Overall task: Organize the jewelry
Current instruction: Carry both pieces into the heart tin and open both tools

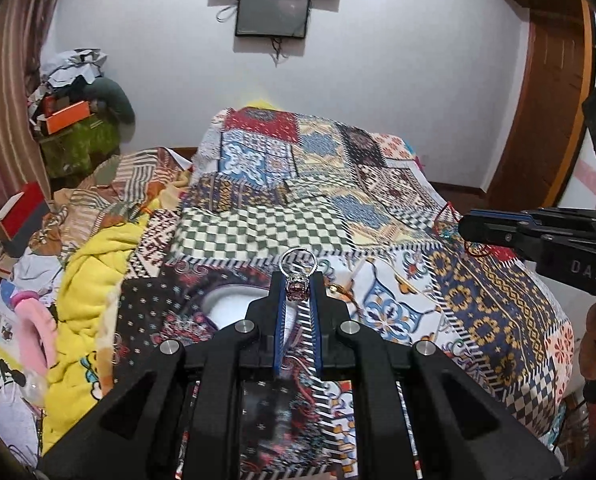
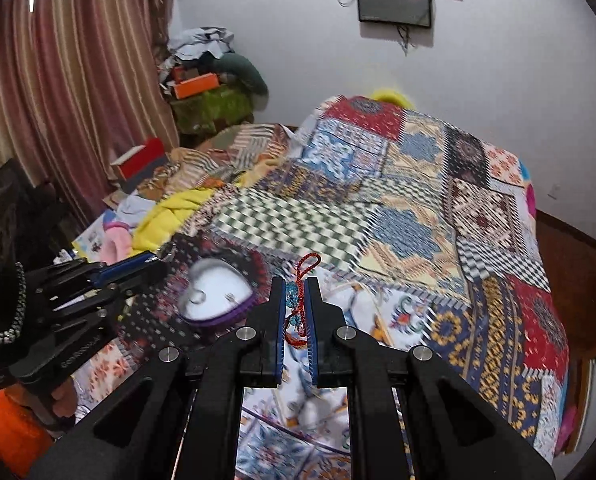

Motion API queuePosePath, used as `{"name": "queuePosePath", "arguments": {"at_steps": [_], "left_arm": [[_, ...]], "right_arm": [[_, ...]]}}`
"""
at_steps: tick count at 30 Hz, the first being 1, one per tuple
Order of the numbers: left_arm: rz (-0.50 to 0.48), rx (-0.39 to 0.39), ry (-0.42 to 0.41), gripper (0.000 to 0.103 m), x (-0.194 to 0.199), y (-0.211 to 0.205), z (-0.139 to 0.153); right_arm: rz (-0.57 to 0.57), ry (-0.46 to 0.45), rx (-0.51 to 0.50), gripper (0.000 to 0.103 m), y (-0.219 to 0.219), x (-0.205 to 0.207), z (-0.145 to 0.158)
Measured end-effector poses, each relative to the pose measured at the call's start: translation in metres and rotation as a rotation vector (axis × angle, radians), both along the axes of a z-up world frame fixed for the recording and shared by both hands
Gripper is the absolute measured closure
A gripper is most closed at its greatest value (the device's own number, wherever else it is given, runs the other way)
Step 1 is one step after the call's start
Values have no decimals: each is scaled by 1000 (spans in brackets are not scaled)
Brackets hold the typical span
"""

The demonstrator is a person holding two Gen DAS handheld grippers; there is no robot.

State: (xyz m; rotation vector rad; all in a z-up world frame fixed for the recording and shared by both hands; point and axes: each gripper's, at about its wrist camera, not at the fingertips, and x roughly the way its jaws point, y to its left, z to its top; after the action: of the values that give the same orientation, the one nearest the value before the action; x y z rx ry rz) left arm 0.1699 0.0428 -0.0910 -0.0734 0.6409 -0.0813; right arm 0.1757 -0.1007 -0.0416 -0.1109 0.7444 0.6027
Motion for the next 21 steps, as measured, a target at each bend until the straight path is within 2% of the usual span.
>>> {"name": "queuePosePath", "arguments": {"at_steps": [9,15,21], "left_arm": [[68,12,12,93,5,26,-6],[96,-1,31,93,12,41,-15],[98,-11,61,93,21,48,-30]], "right_arm": [[64,2,50,95,32,6,2],[93,51,87,95,54,14,-12],[123,88,82,95,75,24,-26]]}}
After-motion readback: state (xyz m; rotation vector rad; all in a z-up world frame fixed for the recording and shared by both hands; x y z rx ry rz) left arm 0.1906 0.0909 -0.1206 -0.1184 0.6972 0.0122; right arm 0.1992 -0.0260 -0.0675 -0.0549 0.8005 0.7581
